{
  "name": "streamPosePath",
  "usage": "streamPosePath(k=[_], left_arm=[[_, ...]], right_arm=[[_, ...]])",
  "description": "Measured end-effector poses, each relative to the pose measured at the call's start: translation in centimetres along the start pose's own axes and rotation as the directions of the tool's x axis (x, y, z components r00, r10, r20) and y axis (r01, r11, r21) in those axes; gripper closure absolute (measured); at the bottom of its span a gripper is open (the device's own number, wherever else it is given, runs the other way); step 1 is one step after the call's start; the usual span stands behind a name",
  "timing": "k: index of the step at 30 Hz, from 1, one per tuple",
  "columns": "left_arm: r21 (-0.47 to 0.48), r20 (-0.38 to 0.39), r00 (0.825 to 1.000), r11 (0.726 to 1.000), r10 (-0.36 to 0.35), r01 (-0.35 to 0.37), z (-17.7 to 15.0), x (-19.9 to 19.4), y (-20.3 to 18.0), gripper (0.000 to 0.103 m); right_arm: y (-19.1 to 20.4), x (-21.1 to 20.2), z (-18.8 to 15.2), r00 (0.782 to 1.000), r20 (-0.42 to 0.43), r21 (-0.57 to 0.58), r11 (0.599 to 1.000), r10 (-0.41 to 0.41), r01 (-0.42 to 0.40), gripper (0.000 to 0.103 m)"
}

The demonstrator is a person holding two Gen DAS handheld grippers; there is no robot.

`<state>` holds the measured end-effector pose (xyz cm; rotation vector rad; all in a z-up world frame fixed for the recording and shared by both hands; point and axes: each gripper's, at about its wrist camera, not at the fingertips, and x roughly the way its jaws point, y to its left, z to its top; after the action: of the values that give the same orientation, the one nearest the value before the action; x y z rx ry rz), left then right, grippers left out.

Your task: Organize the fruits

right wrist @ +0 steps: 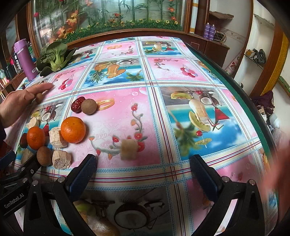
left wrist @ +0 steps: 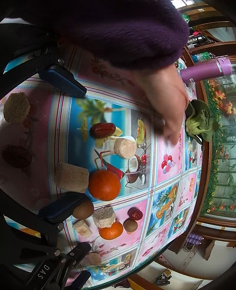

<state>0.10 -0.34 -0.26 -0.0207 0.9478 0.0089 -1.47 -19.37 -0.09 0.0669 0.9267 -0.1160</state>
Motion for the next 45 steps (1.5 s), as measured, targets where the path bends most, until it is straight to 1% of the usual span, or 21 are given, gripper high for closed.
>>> streamPosePath(k=[19,21,22,23,24,25,26,27,28,30,32,33,36,38,41,45], left_arm=[[0.0,0.0,1.0,1.0,-0.001,0.001,0.1,0.0,0.0,0.0],[0.0,0.0,1.0,1.0,0.0,0.0,0.1,0.0,0.0,0.0],[0.0,0.001,1.0,1.0,0.0,0.0,0.1,0.0,0.0,0.0],[-0.001,0.001,1.0,1.0,0.0,0.0,0.1,0.0,0.0,0.0],[-0.01,0.0,1.0,1.0,0.003,-0.003,0.2,0.0,-0.1,0.0],[-0.004,-0.007,1.0,1.0,0.004,-0.004,0.2,0.0,-0.1,0.0],[0.002,-0.02,1.0,1.0,0.004,-0.004,0.0,-0.3,0.0,0.0],[-0.005,-0.02,1.0,1.0,0.012,-0.013,-0.3,-0.7,0.2,0.0],[-0.011,0.006,1.0,1.0,0.028,-0.028,-0.7,-1.4,0.5,0.0],[-0.012,0.091,0.993,0.998,0.069,-0.069,-1.2,-3.5,1.0,0.0],[-0.017,0.138,0.988,0.997,0.071,-0.069,-1.2,-5.4,1.5,0.0],[-0.018,0.164,0.984,0.997,0.074,-0.072,-1.1,-6.3,1.7,0.0],[0.006,0.242,0.965,0.994,0.101,-0.106,-0.7,-8.9,2.0,0.0],[0.007,0.254,0.962,0.994,0.1,-0.106,-0.4,-9.5,2.2,0.0],[-0.003,0.247,0.964,0.995,0.093,-0.096,0.0,-9.7,2.8,0.0],[-0.012,0.241,0.965,0.995,0.099,-0.098,0.2,-9.3,3.2,0.0]], right_arm=[[0.0,-0.1,-0.1,1.0,0.001,-0.002,1.0,0.003,-0.003,0.0],[0.0,-0.1,-0.2,1.0,-0.003,-0.017,1.0,0.014,-0.014,0.0],[-0.1,-0.2,-0.1,0.999,-0.015,-0.032,0.999,0.03,-0.031,0.0],[-0.2,-0.4,0.1,0.998,-0.029,-0.04,0.997,0.062,-0.063,0.001],[-0.4,-0.9,0.2,0.995,-0.021,-0.034,0.994,0.099,-0.1,0.001],[-0.8,-1.9,0.2,0.992,0.028,-0.011,0.992,0.126,-0.126,0.001],[-1.0,-2.7,0.1,0.989,0.074,0.005,0.992,0.127,-0.128,0.001],[-1.4,-4.0,-0.1,0.98,0.141,0.021,0.99,0.137,-0.142,0.001],[-1.6,-5.1,-0.2,0.969,0.188,0.028,0.985,0.162,-0.17,0.001],[-1.6,-6.3,-0.3,0.953,0.223,0.028,0.976,0.205,-0.216,0.001],[-1.2,-7.2,-0.2,0.945,0.247,0.025,0.973,0.216,-0.229,0.001],[-0.8,-7.5,0.0,0.944,0.247,0.018,0.973,0.219,-0.231,0.001],[0.5,-7.6,0.8,0.939,0.215,-0.006,0.962,0.269,-0.274,0.001],[0.9,-7.5,1.2,0.939,0.215,-0.01,0.961,0.27,-0.275,0.001],[1.9,-7.2,1.4,0.942,0.209,-0.033,0.964,0.264,-0.263,0.001],[2.2,-7.0,1.3,0.94,0.211,-0.039,0.963,0.268,-0.266,0.001]])
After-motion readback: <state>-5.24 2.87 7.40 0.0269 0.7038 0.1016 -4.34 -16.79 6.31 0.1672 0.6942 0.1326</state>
